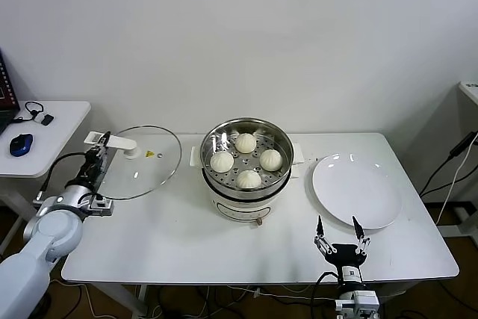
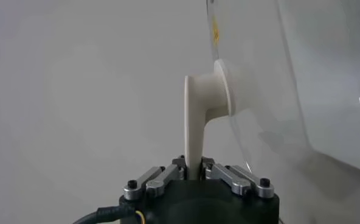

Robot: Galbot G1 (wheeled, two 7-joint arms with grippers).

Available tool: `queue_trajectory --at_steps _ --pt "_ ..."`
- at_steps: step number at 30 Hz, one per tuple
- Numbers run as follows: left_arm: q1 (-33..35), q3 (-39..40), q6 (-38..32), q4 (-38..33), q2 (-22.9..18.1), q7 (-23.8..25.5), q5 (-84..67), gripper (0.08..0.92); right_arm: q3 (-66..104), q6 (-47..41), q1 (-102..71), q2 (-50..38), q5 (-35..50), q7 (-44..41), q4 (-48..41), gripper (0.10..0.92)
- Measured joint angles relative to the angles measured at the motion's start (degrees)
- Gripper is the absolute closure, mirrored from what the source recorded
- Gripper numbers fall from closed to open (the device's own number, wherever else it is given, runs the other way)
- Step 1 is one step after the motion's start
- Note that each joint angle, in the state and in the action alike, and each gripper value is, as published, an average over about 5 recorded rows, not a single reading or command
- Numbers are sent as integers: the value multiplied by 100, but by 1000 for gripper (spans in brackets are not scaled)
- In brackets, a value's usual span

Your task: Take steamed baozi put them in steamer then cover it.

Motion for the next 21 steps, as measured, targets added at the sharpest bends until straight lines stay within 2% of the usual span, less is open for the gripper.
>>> queue_trajectory --at_steps 21 --pt "-177 -2 -859 1948 -1058 -1340 723 785 -20 27 44 37 13 35 -86 203"
